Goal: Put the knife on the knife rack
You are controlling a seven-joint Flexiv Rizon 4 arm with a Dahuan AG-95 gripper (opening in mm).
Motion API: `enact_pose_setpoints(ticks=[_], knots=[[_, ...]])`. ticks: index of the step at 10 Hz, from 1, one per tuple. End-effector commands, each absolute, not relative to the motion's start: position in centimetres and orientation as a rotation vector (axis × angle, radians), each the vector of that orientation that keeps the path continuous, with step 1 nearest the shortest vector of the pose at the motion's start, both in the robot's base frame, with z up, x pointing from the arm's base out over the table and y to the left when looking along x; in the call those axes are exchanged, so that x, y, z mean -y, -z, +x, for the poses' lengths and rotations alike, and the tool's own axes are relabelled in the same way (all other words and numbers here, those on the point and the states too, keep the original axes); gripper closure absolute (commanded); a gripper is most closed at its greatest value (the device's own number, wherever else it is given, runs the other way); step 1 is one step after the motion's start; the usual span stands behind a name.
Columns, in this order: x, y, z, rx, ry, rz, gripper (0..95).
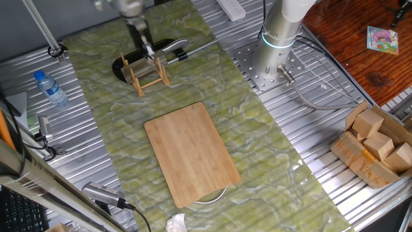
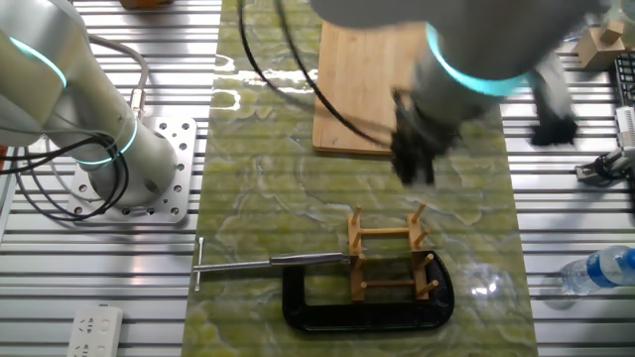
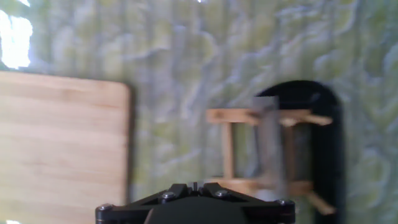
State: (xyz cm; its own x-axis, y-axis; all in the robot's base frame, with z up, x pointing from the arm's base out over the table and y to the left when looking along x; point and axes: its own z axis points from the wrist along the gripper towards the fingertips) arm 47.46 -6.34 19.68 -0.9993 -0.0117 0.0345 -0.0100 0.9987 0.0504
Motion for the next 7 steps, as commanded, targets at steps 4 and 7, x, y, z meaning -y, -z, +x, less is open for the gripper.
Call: enact_pose_setpoints(ticks=[4,7], knots=[[-1.9,-18.0,44.4,3.151,0.046,-0.13,95.0],[-2.4,-18.5,43.8,3.151,0.062,-0.126,95.0]])
